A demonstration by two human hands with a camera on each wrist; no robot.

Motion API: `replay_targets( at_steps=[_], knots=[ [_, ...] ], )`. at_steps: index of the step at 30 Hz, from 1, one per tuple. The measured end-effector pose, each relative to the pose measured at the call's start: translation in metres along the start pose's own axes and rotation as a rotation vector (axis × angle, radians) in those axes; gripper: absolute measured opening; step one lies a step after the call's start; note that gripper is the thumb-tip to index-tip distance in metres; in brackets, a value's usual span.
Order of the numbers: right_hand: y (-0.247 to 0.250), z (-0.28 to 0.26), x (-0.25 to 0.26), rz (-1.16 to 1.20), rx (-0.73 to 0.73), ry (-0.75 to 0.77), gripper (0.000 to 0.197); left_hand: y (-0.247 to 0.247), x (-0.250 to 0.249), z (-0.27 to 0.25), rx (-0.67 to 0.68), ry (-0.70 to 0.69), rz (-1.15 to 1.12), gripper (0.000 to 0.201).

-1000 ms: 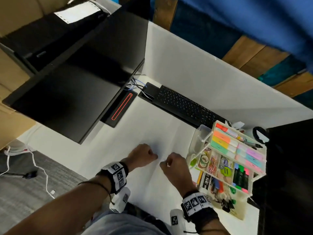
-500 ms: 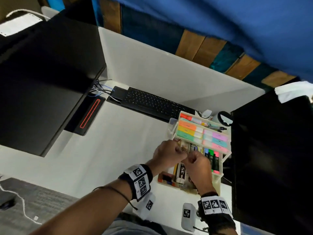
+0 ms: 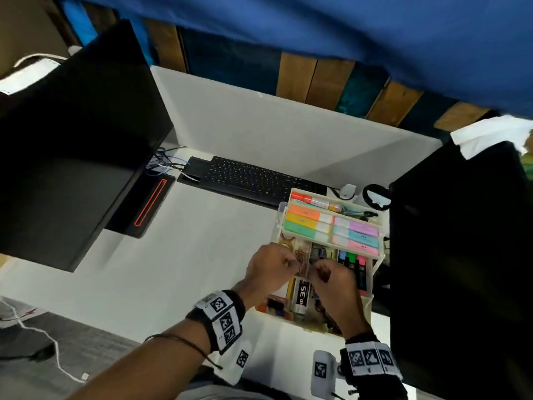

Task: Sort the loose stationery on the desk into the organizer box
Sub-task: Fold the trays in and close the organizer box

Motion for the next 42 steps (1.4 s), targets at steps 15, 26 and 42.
replay_targets(
  at_steps=[15, 26, 42],
  knots=[
    [0.107, 0.061, -0.013, 0.031, -0.388, -0.323, 0.035, 0.053, 0.078, 0.123, -0.001, 0.280, -0.127, 0.023],
    [0.103, 0.051, -0.034, 0.062, -0.362, -0.255, 0.015, 0.042, 0.063, 0.136, 0.186, 0.053, 0.189, 0.020],
    [0.083, -0.052, -0.082, 0.109, -0.287, -0.265, 0.012, 0.080, 0.032, 0.074, -0.109, -0.195, -0.110, 0.015]
  ],
)
Point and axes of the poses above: each hand's wrist, its own z-axis towards the middle knuckle, its own y-axis out of the back of the hand, x = y × z, the point moved 3 cm from there along z, towards the middle knuckle, and after that the axes turned 13 degrees about -y, right-handed, at the moved point
